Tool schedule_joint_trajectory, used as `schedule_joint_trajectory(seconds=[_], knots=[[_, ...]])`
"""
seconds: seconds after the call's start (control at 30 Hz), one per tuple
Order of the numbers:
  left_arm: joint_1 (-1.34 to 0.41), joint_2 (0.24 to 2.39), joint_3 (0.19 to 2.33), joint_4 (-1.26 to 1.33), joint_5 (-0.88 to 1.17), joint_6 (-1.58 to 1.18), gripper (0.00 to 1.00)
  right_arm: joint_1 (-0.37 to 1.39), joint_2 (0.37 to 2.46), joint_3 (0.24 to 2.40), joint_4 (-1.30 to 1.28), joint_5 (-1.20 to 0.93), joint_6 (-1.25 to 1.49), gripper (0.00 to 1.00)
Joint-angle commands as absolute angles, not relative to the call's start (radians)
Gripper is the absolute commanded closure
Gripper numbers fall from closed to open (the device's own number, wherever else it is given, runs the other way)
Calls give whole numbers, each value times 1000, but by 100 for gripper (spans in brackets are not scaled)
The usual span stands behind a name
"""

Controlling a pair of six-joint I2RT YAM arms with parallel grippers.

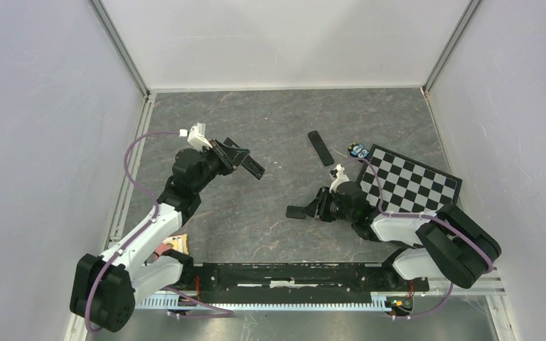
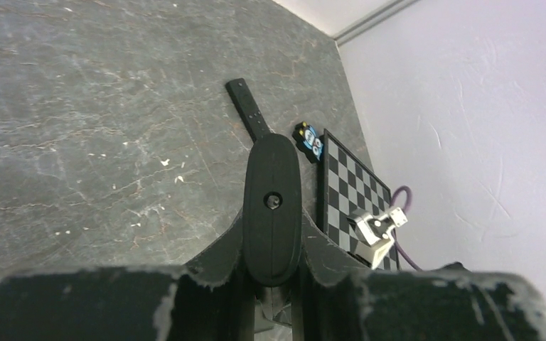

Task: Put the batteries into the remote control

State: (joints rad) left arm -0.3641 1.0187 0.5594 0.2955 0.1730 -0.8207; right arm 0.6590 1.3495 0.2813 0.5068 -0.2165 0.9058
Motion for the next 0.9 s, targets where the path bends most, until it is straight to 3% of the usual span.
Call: schedule_joint_trajectory(seconds=[0.0, 0.1, 0.2, 0.57, 0.87], knots=[[-364, 1001, 574, 373, 285, -761, 98, 657, 1318, 292, 367, -101, 801, 58], [-365, 996, 580, 376, 354, -730, 98, 657, 1254, 343, 260, -36, 723, 44], [-364, 1005, 584, 424, 408, -732, 98, 651, 1213, 417, 142, 45, 635, 40], [-365, 1118, 628, 709, 665, -829, 98, 615, 1192, 583, -107, 330, 434, 47], [-380, 1128, 608, 795, 756, -844, 98, 611, 1315, 624, -124, 364, 407, 56]])
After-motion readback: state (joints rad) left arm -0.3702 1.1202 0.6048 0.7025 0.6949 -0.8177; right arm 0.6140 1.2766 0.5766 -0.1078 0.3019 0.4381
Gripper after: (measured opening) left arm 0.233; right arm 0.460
